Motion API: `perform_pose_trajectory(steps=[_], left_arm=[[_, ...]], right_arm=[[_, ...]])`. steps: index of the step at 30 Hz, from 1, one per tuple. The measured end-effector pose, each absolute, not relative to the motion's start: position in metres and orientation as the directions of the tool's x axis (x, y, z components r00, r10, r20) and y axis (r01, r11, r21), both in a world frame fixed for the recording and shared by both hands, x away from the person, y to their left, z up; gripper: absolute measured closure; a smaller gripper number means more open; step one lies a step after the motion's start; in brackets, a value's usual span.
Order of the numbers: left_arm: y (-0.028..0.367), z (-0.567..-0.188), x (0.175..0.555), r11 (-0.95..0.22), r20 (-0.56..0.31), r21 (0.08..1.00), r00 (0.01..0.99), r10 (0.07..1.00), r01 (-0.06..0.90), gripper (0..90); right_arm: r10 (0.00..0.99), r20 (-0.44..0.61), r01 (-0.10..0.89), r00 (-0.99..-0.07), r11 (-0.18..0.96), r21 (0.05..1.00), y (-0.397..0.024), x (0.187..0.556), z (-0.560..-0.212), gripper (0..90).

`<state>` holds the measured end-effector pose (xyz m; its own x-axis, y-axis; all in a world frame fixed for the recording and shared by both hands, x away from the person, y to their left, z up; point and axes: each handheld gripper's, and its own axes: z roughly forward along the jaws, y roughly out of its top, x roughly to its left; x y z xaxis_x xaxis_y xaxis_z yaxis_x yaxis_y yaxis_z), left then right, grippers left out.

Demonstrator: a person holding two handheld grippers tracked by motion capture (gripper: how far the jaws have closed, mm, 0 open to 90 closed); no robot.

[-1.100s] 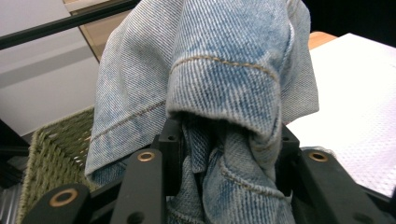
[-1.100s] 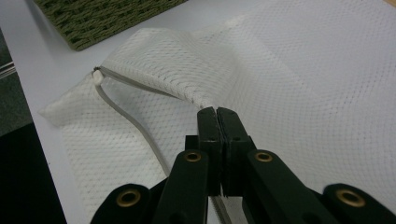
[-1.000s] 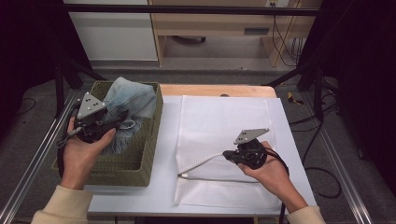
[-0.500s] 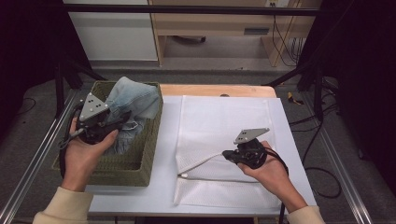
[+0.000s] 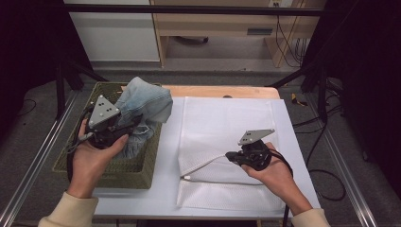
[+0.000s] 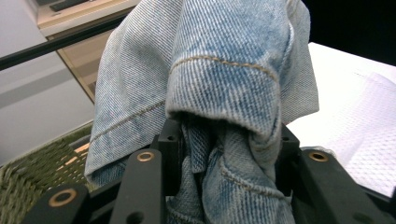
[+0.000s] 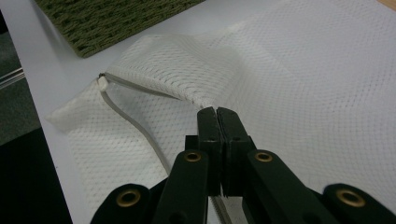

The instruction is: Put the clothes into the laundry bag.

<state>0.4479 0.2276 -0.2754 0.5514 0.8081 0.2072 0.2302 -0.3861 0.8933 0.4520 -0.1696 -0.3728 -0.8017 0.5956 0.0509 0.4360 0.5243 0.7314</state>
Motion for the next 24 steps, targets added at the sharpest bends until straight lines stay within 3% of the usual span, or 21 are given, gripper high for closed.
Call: perform_pose_trajectory(steps=[24], left_arm=[[0.166,-0.286,0.432,-0.414,0.201,0.893,0.662,0.722,0.180,58.7]], right_arm=[[0.598,0.062,0.440,-0.799,0.511,0.738,-0.172,0.452,-0.373,89.3]])
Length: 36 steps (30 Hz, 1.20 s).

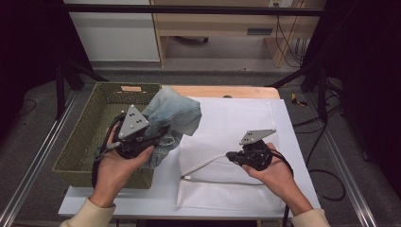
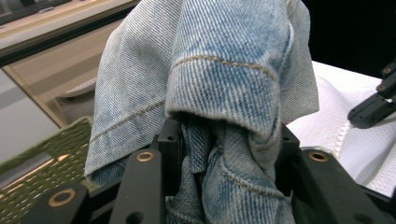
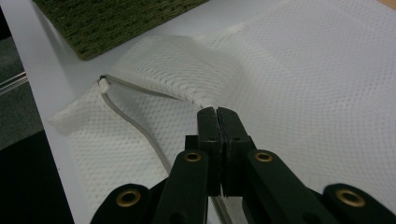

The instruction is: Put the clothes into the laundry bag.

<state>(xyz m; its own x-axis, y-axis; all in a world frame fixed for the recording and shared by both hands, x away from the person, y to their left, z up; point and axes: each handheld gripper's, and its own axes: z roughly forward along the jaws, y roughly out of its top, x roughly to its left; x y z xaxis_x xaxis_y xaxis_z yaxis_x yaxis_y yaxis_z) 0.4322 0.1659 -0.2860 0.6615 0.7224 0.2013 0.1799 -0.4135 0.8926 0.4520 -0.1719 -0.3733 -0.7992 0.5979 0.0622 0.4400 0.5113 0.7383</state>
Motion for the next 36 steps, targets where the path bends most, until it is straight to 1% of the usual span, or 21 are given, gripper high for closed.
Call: perform_pose_trajectory(steps=[10,18,22,31,36], left_arm=[[0.147,-0.299,0.431,-0.429,0.203,0.888,0.693,0.692,0.168,58.7],[0.129,-0.314,0.423,-0.431,0.175,0.885,0.731,0.659,0.176,58.6],[0.122,-0.318,0.418,-0.413,0.152,0.895,0.752,0.641,0.171,58.7],[0.108,-0.330,0.407,-0.420,0.137,0.892,0.786,0.603,0.167,58.7],[0.104,-0.331,0.404,-0.440,0.148,0.883,0.795,0.589,0.162,58.7]], right_arm=[[0.598,0.064,0.440,-0.799,0.508,0.740,-0.171,0.452,-0.373,89.3],[0.604,0.084,0.454,-0.793,0.493,0.743,-0.175,0.457,-0.374,89.3],[0.605,0.102,0.468,-0.790,0.486,0.739,-0.175,0.460,-0.375,89.3],[0.608,0.118,0.485,-0.785,0.485,0.728,-0.174,0.470,-0.378,89.3],[0.611,0.120,0.488,-0.783,0.483,0.727,-0.174,0.473,-0.377,89.3]])
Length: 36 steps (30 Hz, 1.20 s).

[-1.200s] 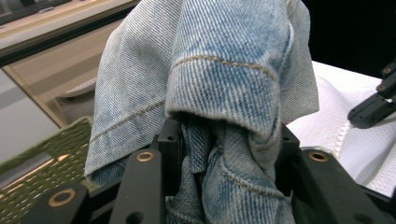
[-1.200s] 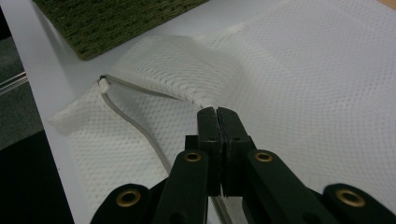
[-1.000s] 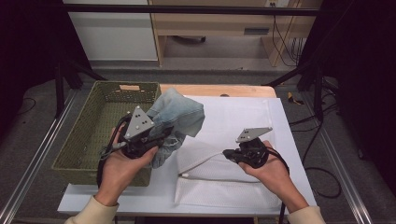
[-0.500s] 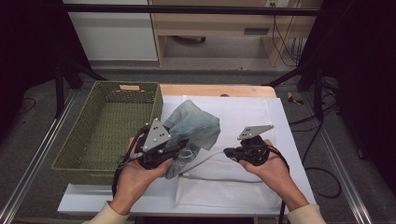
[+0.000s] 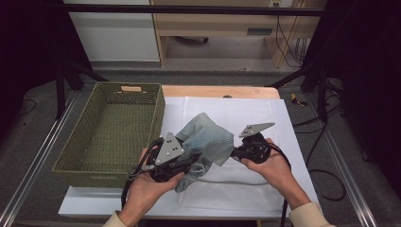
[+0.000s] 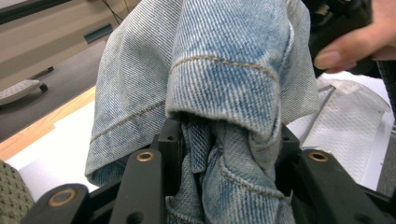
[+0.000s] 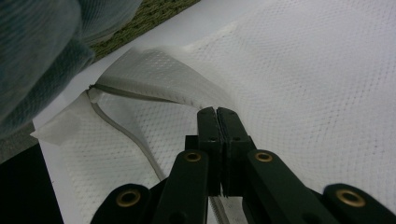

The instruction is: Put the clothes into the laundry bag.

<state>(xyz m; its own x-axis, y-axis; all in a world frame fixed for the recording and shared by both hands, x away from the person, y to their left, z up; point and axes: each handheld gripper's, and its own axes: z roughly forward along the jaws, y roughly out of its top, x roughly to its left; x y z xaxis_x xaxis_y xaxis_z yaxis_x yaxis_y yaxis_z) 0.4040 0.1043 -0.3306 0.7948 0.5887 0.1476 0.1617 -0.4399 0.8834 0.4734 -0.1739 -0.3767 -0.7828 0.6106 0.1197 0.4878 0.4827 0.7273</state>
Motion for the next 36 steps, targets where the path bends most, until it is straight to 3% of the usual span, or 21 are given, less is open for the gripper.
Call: perform_pose_trajectory(steps=[14,36], left_arm=[[0.088,-0.325,0.389,-0.399,0.115,0.907,0.836,0.536,0.132,58.7],[0.054,-0.349,0.377,-0.459,0.081,0.877,0.897,0.434,0.143,58.8]], right_arm=[[0.616,0.143,0.508,-0.775,0.473,0.720,-0.174,0.479,-0.374,89.3],[0.622,0.153,0.508,-0.768,0.447,0.736,-0.186,0.491,-0.370,89.3]])
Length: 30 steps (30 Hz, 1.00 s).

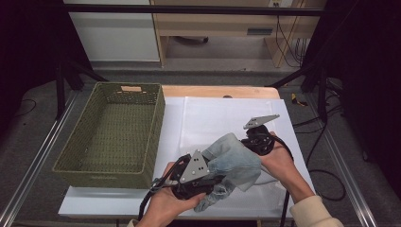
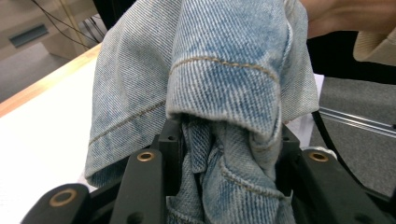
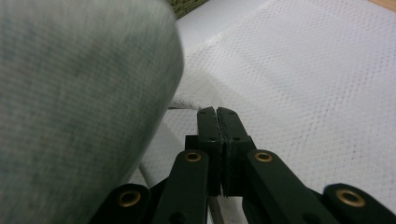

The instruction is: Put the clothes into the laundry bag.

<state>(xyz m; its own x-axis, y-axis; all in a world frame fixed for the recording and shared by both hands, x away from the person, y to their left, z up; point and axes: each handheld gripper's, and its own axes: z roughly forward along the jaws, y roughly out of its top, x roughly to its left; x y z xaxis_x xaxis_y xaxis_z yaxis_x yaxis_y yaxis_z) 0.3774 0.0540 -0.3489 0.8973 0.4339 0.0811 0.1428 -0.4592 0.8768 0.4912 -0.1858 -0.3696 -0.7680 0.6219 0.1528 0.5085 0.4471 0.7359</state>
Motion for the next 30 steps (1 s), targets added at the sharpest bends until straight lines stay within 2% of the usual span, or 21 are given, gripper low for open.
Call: perform_pose_trajectory(steps=[10,30], left_arm=[[0.033,-0.364,0.382,-0.468,0.022,0.863,0.911,0.411,0.190,58.8],[0.027,-0.372,0.385,-0.469,0.019,0.861,0.906,0.422,0.200,58.8]], right_arm=[[0.631,0.164,0.512,-0.758,0.420,0.750,-0.191,0.494,-0.367,89.3],[0.634,0.158,0.506,-0.757,0.415,0.756,-0.191,0.494,-0.366,89.3]])
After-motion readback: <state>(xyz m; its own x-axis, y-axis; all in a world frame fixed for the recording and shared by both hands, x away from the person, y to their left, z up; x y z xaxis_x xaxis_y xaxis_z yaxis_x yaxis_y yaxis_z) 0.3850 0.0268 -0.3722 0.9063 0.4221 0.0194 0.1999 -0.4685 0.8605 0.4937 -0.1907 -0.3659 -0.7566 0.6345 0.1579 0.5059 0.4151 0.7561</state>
